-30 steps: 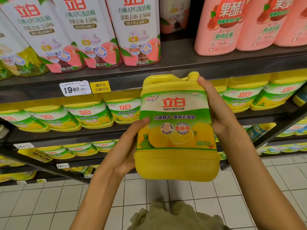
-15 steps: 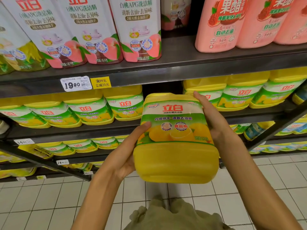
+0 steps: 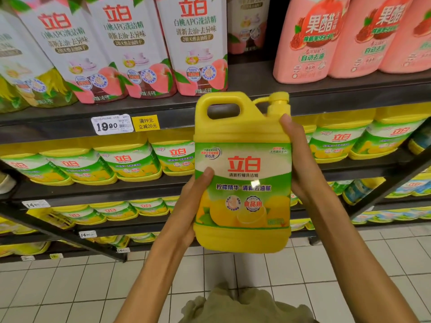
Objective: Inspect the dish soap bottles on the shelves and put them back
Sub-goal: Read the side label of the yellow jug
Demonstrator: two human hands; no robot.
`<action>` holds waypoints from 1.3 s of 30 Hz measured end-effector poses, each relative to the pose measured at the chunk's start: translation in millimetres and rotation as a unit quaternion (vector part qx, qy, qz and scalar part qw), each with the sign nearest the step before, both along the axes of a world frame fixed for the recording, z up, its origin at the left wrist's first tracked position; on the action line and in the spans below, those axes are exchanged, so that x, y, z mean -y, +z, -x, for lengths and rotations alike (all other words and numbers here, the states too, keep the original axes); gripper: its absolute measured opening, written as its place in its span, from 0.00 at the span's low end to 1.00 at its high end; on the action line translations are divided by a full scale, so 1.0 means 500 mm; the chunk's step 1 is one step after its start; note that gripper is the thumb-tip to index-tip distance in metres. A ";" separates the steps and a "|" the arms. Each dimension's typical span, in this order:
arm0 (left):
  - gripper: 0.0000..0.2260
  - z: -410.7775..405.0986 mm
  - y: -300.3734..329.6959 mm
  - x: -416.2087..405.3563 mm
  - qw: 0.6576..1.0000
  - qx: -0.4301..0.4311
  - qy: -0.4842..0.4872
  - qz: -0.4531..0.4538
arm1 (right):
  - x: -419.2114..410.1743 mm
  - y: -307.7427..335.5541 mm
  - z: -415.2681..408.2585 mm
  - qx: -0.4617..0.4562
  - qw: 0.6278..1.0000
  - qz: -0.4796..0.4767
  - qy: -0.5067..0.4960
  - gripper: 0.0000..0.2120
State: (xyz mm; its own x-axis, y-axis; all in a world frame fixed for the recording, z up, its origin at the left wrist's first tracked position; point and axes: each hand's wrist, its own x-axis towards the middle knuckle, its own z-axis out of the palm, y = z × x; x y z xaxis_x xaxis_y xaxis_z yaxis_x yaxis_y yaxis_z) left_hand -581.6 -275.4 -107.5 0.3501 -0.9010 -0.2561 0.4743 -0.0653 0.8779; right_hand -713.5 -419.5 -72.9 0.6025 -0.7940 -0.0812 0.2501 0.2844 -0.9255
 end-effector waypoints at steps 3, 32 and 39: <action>0.26 -0.010 0.004 0.000 0.990 0.128 0.033 0.055 | 0.004 0.020 0.002 0.007 0.999 0.031 0.018 0.23; 0.50 -0.012 -0.017 0.033 0.936 0.304 0.095 0.152 | -0.020 0.040 0.012 0.188 0.952 0.237 -0.037 0.11; 0.26 0.003 -0.038 0.029 0.958 0.225 0.141 0.107 | 0.004 -0.009 0.016 0.080 0.990 0.113 -0.033 0.30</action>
State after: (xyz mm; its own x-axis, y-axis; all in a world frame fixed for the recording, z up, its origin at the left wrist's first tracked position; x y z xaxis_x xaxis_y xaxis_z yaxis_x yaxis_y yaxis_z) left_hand -583.1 -290.2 -126.3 0.6187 -0.7695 0.1582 0.0169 0.2144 0.9766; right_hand -721.5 -421.4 -77.4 0.5399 -0.8187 0.1955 0.4102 0.0531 -0.9104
